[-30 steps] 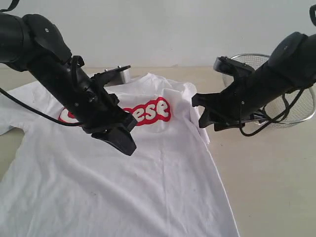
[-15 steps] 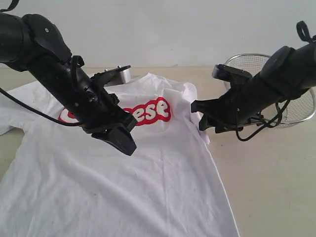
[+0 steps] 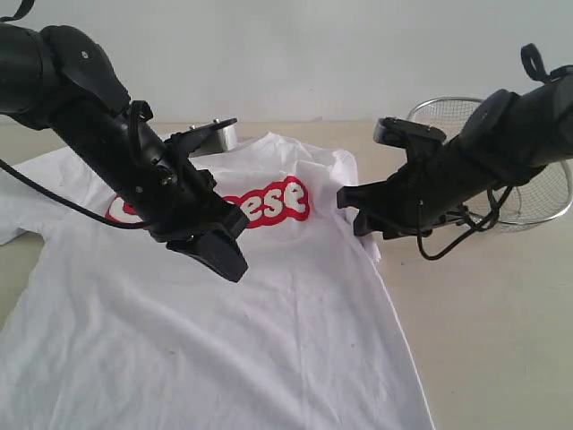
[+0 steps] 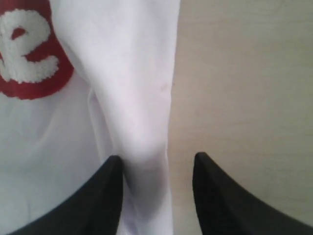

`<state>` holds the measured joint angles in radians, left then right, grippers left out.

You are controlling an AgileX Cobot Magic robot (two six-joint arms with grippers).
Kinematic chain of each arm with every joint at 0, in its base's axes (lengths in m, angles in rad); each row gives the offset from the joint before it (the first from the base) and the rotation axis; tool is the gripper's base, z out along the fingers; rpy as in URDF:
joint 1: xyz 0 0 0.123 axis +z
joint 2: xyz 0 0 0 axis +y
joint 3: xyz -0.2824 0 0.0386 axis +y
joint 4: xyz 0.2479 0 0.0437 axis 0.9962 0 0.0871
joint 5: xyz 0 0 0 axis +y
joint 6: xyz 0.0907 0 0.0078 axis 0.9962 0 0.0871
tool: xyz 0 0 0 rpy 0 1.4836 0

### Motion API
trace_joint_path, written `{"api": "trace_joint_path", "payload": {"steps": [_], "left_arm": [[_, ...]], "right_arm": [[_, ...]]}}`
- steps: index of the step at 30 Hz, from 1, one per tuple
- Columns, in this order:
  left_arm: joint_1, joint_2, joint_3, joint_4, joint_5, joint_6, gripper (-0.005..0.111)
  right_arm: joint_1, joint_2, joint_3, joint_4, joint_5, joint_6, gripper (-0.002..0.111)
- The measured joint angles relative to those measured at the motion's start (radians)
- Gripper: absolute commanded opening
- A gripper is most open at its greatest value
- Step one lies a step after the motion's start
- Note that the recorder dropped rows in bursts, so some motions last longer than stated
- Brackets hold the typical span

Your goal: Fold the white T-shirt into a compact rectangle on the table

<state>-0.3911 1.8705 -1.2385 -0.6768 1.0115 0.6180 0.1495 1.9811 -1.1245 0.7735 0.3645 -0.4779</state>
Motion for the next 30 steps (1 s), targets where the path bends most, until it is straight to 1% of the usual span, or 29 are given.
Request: {"api": "trace_joint_path", "payload": {"steps": [4,5,6,8,10,11,21,30], "left_arm": [[0.0,0.0,0.0,0.0,0.0,0.0,0.004],[0.0,0.0,0.0,0.0,0.0,0.0,0.004],[0.0,0.0,0.0,0.0,0.0,0.0,0.004],[0.0,0.0,0.0,0.0,0.0,0.0,0.004],[0.0,0.0,0.0,0.0,0.0,0.0,0.004],[0.0,0.0,0.0,0.0,0.0,0.0,0.004],[0.0,0.0,0.0,0.0,0.0,0.0,0.004],[0.0,0.0,0.0,0.0,0.008,0.0,0.004]], "right_arm": [[0.0,0.04,0.0,0.004,-0.002,-0.002,0.04],[0.0,0.042,-0.003,0.011,-0.004,-0.002,0.039],[0.0,0.042,-0.003,0.017,-0.006,-0.004,0.035],[0.0,0.043,-0.003,0.021,-0.01,-0.004,0.023],[0.0,0.047,-0.003,0.026,-0.012,-0.007,0.006],[0.0,0.051,-0.003,0.028,-0.014,-0.007,0.0],[0.0,0.053,-0.009,0.029,-0.029,-0.017,0.0],[0.0,0.032,-0.109,-0.022,-0.026,-0.019,0.0]]}}
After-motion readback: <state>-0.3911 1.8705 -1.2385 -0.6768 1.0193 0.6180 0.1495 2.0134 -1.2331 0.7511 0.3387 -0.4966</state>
